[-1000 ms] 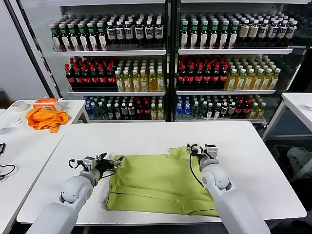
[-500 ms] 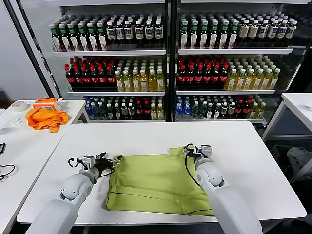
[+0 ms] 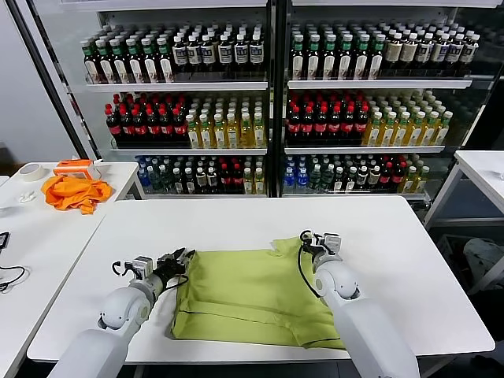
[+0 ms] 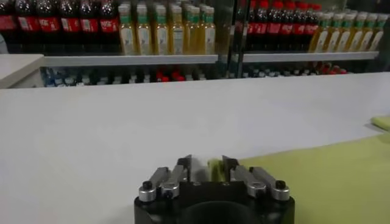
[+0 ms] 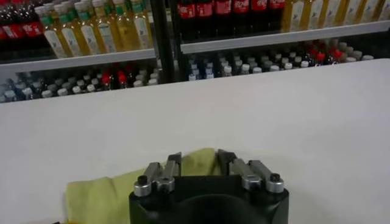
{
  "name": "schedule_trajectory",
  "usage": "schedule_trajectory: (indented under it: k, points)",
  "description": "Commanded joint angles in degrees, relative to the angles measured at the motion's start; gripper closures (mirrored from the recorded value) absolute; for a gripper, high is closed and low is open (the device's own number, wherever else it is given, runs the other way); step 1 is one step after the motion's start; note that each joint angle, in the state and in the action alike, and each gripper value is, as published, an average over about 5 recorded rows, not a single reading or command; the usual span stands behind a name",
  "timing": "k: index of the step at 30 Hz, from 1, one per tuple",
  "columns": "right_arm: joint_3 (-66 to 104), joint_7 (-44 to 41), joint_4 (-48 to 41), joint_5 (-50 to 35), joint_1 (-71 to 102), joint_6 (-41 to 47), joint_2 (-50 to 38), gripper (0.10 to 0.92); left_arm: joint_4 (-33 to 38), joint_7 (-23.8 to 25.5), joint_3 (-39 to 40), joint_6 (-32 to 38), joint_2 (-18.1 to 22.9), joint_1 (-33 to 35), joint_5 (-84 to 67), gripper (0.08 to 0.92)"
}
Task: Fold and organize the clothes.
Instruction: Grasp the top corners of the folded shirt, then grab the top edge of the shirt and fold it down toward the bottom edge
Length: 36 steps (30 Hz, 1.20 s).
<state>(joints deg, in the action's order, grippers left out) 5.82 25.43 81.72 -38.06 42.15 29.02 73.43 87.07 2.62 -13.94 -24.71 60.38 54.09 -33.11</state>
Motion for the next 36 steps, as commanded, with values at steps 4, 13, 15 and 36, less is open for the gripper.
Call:
schedule_trajectory:
  k: [4, 13, 15, 36]
  points:
    - [0.0, -1.8, 0.6, 2.5, 0.5, -4.1, 0.1, 0.838, 0.6, 0.1, -0.3, 1.0, -0.2, 0.3, -1.9, 0.783]
    - [0.7, 0.2, 14.1, 0.6, 4.1, -4.8, -3.9, 0.921, 5.9, -0.4, 0.0, 4.3, -4.0, 1.9, -6.2, 0.916]
    - [1.1, 0.9, 18.0, -0.5, 6.4, -3.1, -5.4, 0.921, 8.7, -0.6, -0.5, 4.5, -5.1, 4.0, -6.7, 0.916]
    - [8.6, -1.0, 37.8, 6.3, 33.3, -2.1, -10.2, 0.921, 21.8, -1.3, -4.9, 6.7, -9.9, 19.7, -6.3, 0.916]
